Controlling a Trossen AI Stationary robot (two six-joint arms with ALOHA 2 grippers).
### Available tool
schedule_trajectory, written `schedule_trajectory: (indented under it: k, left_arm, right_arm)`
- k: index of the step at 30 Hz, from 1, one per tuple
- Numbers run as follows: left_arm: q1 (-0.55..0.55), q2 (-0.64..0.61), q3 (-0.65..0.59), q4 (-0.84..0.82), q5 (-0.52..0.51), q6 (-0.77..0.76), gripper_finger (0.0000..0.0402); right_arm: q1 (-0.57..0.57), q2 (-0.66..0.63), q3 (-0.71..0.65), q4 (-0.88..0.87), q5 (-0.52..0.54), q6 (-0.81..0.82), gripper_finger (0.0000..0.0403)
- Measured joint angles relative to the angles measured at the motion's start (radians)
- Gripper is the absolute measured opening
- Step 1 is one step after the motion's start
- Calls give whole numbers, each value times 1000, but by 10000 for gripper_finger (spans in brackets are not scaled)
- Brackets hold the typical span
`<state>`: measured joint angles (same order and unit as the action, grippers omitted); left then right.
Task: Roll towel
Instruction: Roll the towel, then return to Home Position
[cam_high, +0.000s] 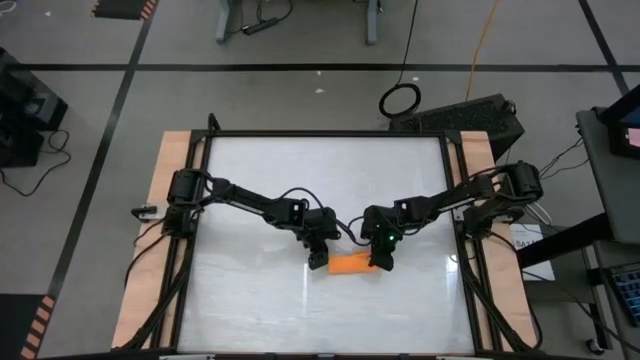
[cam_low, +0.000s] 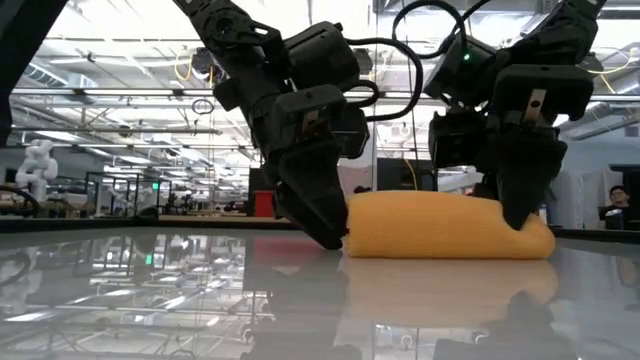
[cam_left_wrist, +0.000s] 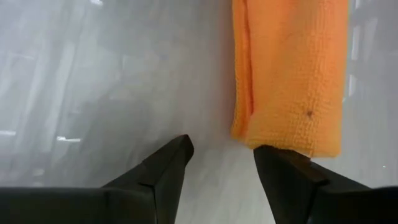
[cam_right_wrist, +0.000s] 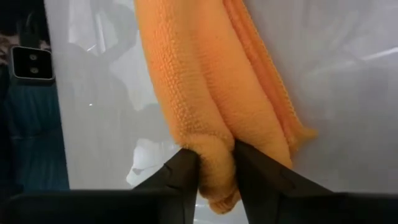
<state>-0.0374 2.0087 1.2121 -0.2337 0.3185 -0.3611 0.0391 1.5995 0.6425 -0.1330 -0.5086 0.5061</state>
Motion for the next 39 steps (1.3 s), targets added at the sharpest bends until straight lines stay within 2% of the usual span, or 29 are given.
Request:
schedule_trajectory:
  k: [8, 14, 20, 26, 31, 34, 39]
  left_arm:
    - [7, -9, 25, -47, 81, -3, 199]
    - [31, -63, 58, -184, 29, 80, 199]
    - [66, -138, 59, -302, -18, 121, 199]
    - [71, -220, 60, -338, -18, 140, 199]
    - [33, -309, 59, -370, -26, 205, 199]
    - [-6, -382, 60, -368, -88, 239, 199]
    - [-66, -533, 25, -267, -291, 273, 199]
  right_arm:
    - [-1, -154, -5, -48, 13, 46, 124]
    - [-1, -267, -4, -85, 8, 58, 144]
    - [-1, -366, -3, -150, 51, 33, 153]
    - [17, -435, 0, -163, 45, 12, 153]
    - [61, -511, 0, -199, 53, -23, 153]
    - [89, -586, 0, -192, 117, -57, 153]
    - [126, -755, 0, -187, 294, -127, 153]
